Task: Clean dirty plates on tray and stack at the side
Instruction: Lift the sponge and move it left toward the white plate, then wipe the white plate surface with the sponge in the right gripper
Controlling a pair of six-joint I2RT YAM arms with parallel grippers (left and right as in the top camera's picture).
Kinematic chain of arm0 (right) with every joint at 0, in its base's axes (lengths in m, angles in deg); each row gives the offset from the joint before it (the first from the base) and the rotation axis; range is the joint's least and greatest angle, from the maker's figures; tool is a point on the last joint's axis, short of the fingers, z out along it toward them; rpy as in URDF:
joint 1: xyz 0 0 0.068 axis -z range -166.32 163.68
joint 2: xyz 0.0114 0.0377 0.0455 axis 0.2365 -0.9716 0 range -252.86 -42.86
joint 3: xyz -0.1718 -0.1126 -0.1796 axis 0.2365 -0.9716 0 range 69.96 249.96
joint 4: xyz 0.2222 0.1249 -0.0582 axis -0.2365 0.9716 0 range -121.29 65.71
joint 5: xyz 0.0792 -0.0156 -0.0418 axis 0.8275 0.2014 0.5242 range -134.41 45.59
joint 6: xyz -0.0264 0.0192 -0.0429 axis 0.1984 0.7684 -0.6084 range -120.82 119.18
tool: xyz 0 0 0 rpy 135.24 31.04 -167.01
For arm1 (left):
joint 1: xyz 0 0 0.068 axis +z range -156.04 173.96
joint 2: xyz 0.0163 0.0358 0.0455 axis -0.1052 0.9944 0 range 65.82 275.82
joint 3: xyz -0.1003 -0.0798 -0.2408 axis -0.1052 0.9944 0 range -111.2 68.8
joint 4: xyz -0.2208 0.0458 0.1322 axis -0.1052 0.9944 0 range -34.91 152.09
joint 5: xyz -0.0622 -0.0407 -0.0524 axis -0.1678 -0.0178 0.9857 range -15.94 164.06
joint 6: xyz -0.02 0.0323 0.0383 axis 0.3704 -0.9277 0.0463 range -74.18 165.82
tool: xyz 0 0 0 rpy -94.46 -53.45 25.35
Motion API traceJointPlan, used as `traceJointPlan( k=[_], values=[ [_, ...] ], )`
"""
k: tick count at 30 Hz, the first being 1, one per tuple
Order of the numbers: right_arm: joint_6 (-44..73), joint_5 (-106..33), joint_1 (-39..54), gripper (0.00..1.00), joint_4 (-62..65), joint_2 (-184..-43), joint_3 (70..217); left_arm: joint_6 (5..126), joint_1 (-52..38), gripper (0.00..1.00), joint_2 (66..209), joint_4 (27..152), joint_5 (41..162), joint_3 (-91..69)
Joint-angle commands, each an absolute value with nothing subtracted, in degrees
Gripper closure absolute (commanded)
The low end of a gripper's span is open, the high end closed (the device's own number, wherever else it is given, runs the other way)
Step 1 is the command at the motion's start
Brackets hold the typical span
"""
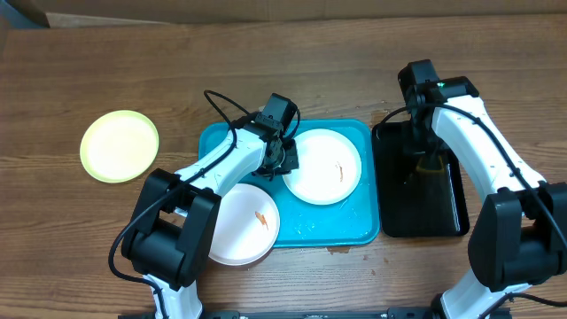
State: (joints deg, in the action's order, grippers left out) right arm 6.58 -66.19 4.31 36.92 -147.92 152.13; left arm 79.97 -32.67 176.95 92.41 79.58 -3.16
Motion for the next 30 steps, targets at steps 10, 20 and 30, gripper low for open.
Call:
traceJointPlan(
  k=[10, 20, 30],
  values=[
    [6.82, -52.24, 4.29, 0.96, 36.77, -147.02, 153.79, 80.06, -33.07, 0.96, 177.1, 92.76, 84.17, -2.92],
    [6.91, -54.36, 4.29, 0.96, 39.1, -147.02, 158.08, 80.08, -33.07, 0.95, 177.1, 92.74, 84.19, -2.92],
    [5.25, -34.89, 3.57, 0.96, 35.74, -147.13, 158.12, 80.1, -33.07, 0.94, 177.1, 92.52, 84.17, -2.92]
  ],
)
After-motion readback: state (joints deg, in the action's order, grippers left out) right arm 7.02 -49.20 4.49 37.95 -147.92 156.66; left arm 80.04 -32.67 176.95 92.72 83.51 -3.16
